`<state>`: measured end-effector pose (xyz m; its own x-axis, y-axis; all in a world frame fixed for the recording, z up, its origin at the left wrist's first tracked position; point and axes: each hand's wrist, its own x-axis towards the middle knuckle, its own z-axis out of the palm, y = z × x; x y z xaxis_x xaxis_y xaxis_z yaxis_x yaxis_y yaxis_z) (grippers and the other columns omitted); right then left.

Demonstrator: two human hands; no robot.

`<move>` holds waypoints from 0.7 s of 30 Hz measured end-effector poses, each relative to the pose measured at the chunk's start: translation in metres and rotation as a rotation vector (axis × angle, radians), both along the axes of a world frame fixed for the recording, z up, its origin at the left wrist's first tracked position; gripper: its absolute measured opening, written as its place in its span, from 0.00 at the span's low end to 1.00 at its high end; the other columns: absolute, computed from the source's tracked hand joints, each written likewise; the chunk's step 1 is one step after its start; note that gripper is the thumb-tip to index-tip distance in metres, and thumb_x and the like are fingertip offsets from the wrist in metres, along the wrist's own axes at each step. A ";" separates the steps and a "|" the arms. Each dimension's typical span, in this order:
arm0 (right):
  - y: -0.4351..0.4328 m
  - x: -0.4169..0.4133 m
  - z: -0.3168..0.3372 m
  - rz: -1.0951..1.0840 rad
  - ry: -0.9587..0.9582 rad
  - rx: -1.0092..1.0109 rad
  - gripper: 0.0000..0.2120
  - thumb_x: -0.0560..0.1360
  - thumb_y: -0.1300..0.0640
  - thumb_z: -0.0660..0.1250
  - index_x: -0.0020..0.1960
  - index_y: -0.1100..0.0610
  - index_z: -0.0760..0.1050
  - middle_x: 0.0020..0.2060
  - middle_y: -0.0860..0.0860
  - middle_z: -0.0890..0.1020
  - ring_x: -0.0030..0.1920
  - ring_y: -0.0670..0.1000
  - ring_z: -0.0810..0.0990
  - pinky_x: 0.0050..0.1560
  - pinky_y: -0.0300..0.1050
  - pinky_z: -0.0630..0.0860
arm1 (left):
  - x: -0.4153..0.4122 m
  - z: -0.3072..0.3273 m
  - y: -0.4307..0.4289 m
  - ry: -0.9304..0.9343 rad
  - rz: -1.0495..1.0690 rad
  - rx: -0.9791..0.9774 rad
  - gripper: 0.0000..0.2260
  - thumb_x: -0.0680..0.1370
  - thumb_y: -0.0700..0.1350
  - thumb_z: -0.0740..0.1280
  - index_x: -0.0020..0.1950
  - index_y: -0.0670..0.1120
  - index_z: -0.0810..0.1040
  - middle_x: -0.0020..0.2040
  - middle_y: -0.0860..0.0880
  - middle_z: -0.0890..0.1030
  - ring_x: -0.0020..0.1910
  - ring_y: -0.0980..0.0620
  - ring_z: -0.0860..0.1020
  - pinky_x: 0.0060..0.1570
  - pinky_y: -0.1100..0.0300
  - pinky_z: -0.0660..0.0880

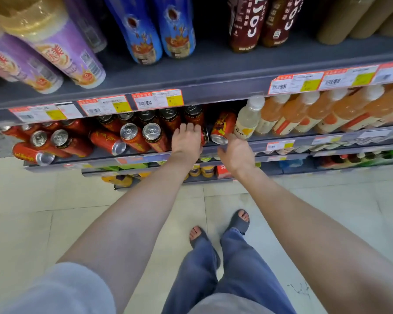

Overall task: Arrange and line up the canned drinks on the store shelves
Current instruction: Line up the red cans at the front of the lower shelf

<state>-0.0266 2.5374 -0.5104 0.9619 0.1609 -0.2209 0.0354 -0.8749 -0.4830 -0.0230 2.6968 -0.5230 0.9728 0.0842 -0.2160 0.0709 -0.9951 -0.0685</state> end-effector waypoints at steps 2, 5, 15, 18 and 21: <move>-0.001 0.000 -0.002 -0.004 0.001 -0.011 0.17 0.78 0.55 0.68 0.65 0.60 0.76 0.58 0.60 0.80 0.58 0.63 0.79 0.50 0.54 0.77 | 0.001 -0.003 0.001 -0.004 0.009 0.008 0.27 0.73 0.51 0.77 0.67 0.44 0.72 0.64 0.44 0.76 0.64 0.42 0.72 0.61 0.49 0.71; -0.002 0.003 -0.003 -0.008 0.003 -0.010 0.17 0.78 0.55 0.68 0.65 0.60 0.76 0.58 0.59 0.80 0.57 0.64 0.80 0.48 0.53 0.77 | 0.001 -0.005 0.004 -0.017 0.004 0.023 0.28 0.72 0.51 0.78 0.67 0.45 0.72 0.63 0.45 0.76 0.63 0.42 0.73 0.60 0.49 0.71; 0.004 0.011 -0.002 0.014 0.010 0.003 0.15 0.78 0.56 0.68 0.61 0.61 0.75 0.56 0.59 0.80 0.54 0.63 0.80 0.43 0.49 0.73 | -0.008 -0.007 0.009 -0.083 0.057 -0.024 0.29 0.72 0.53 0.76 0.69 0.44 0.71 0.64 0.43 0.74 0.63 0.40 0.72 0.59 0.42 0.73; 0.009 0.015 -0.002 0.009 0.004 0.023 0.15 0.78 0.56 0.68 0.62 0.62 0.75 0.57 0.59 0.79 0.55 0.62 0.79 0.45 0.51 0.76 | -0.016 -0.007 0.011 -0.165 0.087 -0.072 0.30 0.71 0.51 0.76 0.69 0.43 0.72 0.62 0.42 0.76 0.61 0.39 0.74 0.56 0.43 0.75; 0.015 0.016 -0.004 -0.029 -0.003 0.017 0.16 0.78 0.55 0.68 0.62 0.62 0.75 0.56 0.58 0.79 0.54 0.62 0.80 0.46 0.53 0.78 | -0.022 -0.008 0.011 -0.238 0.152 -0.161 0.30 0.73 0.52 0.75 0.71 0.42 0.71 0.64 0.42 0.76 0.62 0.39 0.74 0.53 0.45 0.77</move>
